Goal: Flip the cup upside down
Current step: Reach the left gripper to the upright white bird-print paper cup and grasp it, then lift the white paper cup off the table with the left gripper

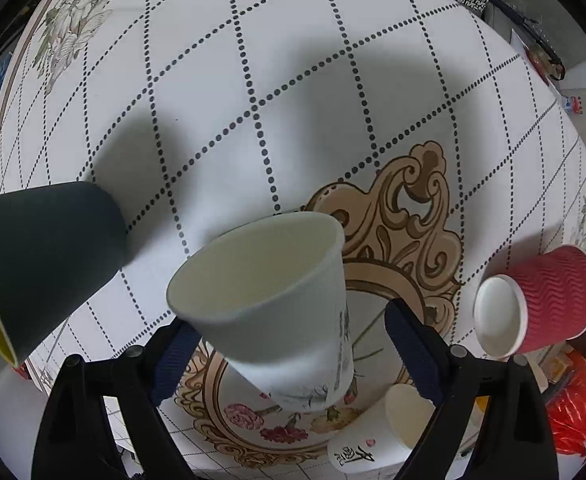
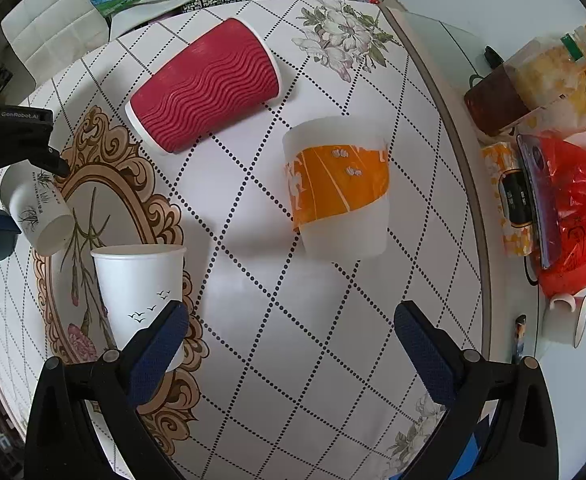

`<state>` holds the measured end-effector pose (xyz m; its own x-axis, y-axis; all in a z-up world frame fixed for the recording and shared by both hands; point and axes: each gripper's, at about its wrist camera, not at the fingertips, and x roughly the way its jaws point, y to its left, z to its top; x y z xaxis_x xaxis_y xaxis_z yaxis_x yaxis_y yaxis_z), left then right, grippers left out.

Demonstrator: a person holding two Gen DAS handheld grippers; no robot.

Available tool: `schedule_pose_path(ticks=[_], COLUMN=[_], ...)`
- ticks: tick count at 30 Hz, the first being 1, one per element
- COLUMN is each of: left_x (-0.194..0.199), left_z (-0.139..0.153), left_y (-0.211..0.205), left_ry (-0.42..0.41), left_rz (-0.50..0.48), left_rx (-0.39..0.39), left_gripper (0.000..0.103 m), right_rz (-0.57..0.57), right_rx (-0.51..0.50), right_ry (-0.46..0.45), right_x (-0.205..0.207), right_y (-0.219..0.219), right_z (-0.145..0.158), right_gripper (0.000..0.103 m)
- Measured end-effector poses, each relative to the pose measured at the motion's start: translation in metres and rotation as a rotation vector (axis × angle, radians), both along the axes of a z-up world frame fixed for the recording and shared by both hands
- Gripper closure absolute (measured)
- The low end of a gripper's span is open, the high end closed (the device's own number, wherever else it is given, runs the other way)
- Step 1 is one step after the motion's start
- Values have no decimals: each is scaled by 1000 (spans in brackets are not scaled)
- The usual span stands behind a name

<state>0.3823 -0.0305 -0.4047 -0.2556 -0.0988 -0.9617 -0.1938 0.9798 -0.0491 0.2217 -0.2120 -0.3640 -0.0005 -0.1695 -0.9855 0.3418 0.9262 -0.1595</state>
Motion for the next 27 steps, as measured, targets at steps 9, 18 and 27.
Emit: schedule_pose_path(ticks=[9, 18, 27], left_x=[-11, -38, -125], left_z=[1, 47, 101], left_y=[4, 2, 1], left_ry=[-30, -152, -227], left_rz=[-77, -216, -327], left_rx=[49, 143, 167], left_gripper=[42, 42, 42], right_rz=[-3, -2, 26], right_rx=[-3, 8, 47], right_ry=[8, 11, 12], right_x=[-3, -13, -41], right_y=[0, 1, 9], right_z=[-2, 1, 5], right_gripper=[0, 0, 0])
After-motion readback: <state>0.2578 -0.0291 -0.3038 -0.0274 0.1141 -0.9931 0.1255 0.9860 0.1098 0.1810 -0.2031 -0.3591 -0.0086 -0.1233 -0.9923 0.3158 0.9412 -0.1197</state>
